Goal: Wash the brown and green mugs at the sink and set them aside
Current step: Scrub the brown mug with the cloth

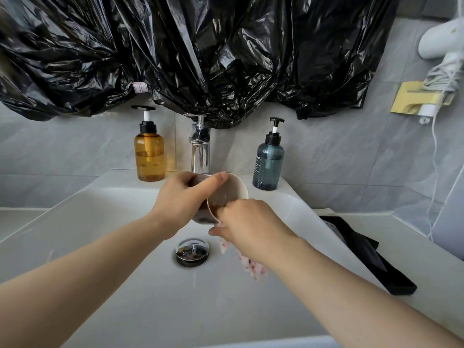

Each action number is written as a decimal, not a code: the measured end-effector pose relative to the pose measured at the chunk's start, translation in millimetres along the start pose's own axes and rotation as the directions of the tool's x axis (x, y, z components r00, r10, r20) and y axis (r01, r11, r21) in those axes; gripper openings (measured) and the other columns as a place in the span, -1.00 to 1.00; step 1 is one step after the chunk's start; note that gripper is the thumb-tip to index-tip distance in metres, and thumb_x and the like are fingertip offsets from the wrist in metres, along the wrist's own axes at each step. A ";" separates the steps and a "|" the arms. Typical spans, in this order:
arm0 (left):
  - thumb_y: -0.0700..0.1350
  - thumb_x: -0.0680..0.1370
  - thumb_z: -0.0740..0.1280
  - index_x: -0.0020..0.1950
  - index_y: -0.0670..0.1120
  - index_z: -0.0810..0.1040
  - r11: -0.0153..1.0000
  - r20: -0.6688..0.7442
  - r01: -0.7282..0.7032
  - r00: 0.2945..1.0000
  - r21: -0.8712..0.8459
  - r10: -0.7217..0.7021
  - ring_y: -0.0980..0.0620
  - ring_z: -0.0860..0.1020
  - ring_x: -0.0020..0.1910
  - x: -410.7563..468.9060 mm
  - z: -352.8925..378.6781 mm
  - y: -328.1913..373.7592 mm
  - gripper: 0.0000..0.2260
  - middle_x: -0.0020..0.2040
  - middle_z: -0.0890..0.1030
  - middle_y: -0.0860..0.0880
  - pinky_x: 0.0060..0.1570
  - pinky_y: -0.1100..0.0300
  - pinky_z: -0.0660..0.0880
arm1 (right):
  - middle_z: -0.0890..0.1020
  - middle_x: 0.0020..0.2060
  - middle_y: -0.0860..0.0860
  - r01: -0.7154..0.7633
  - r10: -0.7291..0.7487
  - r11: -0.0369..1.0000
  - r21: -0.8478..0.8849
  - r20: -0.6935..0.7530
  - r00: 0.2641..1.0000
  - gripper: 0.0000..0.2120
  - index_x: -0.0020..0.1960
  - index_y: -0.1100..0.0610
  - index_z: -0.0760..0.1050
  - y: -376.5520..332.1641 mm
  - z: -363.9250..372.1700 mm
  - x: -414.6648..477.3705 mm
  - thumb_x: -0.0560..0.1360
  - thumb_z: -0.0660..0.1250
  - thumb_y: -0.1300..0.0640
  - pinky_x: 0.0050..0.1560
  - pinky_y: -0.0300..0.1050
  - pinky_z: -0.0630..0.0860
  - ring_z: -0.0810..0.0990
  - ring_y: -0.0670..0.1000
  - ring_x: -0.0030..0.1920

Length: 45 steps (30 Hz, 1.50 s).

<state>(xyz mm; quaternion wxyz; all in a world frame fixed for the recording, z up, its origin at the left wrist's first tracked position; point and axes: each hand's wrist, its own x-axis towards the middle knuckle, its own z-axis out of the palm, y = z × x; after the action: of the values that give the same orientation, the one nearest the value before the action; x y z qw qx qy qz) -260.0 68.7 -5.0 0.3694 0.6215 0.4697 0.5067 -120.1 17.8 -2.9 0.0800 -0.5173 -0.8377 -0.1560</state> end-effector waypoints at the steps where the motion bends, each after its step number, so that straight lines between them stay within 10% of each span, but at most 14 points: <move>1: 0.38 0.14 0.44 -0.06 -0.10 0.65 1.000 0.004 0.009 1.000 -0.002 -0.009 -0.06 0.62 -0.26 0.1 0.1 -1.3 -0.37 -0.22 0.66 -0.06 -0.18 0.01 0.60 | 0.62 -0.09 0.07 -0.018 0.017 0.996 0.083 0.013 1.000 -0.68 0.12 0.12 0.52 -0.6 1.0 -1.4 0.60 0.21 -0.11 -0.27 -0.08 0.28 0.57 0.14 -0.06; 8: 0.23 0.34 0.52 0.03 -0.19 0.61 0.996 0.016 0.058 0.998 -0.068 -0.057 0.02 0.55 -0.49 1.0 -1.3 -0.4 -0.47 -0.29 0.59 -0.10 -0.43 0.21 0.49 | 0.37 -0.45 -0.11 -0.124 0.144 0.802 0.584 0.012 0.989 -0.60 -0.38 -0.04 0.26 -0.8 9.0 -4.1 0.53 0.37 -0.02 -0.42 -0.31 0.26 0.36 -0.13 -0.43; 13: 0.16 0.37 0.54 0.09 -0.22 0.56 0.985 0.052 0.109 0.993 -0.135 -0.103 -0.04 0.58 -0.47 -1.1 -0.1 2.2 -0.47 -0.34 0.61 -0.16 -0.24 0.00 0.65 | 0.59 -0.09 0.04 -0.088 0.058 0.891 0.445 0.082 0.995 -0.85 -0.01 0.12 0.50 7.7 7.5 -6.8 0.50 0.35 0.05 -0.09 -0.06 0.52 0.56 0.06 -0.07; 24: 0.29 0.32 0.47 0.13 -0.08 0.61 0.957 0.452 0.264 0.844 0.117 -0.288 -0.15 0.71 -0.07 -5.2 -17.6 16.3 -0.44 -0.03 0.73 -0.14 0.05 -0.09 0.63 | 0.56 -0.03 0.05 0.099 -0.103 0.994 0.043 0.096 0.990 -0.92 -0.11 0.06 0.41 13.3 -5.9 -14.1 0.53 0.26 0.20 -0.22 -0.05 0.31 0.54 0.16 -0.07; 29: 0.22 0.35 0.48 0.14 -0.09 0.61 0.961 0.301 0.271 0.913 0.061 -0.277 -0.18 0.70 -0.16 -3.0 -12.2 4.7 -0.49 -0.03 0.71 -0.18 -0.07 -0.19 0.64 | 0.47 -0.27 0.02 -0.001 -0.026 0.978 0.207 0.128 0.991 -0.62 -0.36 0.00 0.18 6.9 4.8 -8.1 0.52 0.28 0.22 -0.33 -0.09 0.34 0.45 0.08 -0.24; 35: 0.22 0.41 0.47 0.09 -0.09 0.61 0.970 0.117 0.230 0.969 -0.084 -0.220 0.05 0.55 -0.47 0.1 2.3 -0.2 -0.55 -0.14 0.60 -0.11 -0.43 0.22 0.51 | 0.38 -0.42 -0.05 -0.147 0.119 0.840 0.523 0.087 0.989 -0.60 -0.40 -0.01 0.25 1.4 4.9 -7.3 0.54 0.34 0.10 -0.39 -0.17 0.23 0.35 -0.04 -0.35; 45: 0.21 0.44 0.44 0.15 -0.14 0.57 0.965 0.155 0.233 0.965 -0.124 -0.213 0.02 0.52 -0.54 -0.5 1.7 -1.5 -0.52 -0.20 0.55 -0.14 -0.34 0.13 0.54 | 0.38 -0.41 -0.05 -0.122 0.102 0.888 0.443 0.071 0.992 -0.61 -0.38 0.01 0.23 1.9 3.0 -9.6 0.52 0.34 0.06 -0.42 -0.24 0.20 0.34 -0.04 -0.37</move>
<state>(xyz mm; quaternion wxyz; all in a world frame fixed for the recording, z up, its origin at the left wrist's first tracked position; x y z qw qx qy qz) -258.6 68.7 -7.0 0.4993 0.5709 0.4727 0.4487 -114.0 11.6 -8.2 0.1865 -0.5360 -0.8214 0.0570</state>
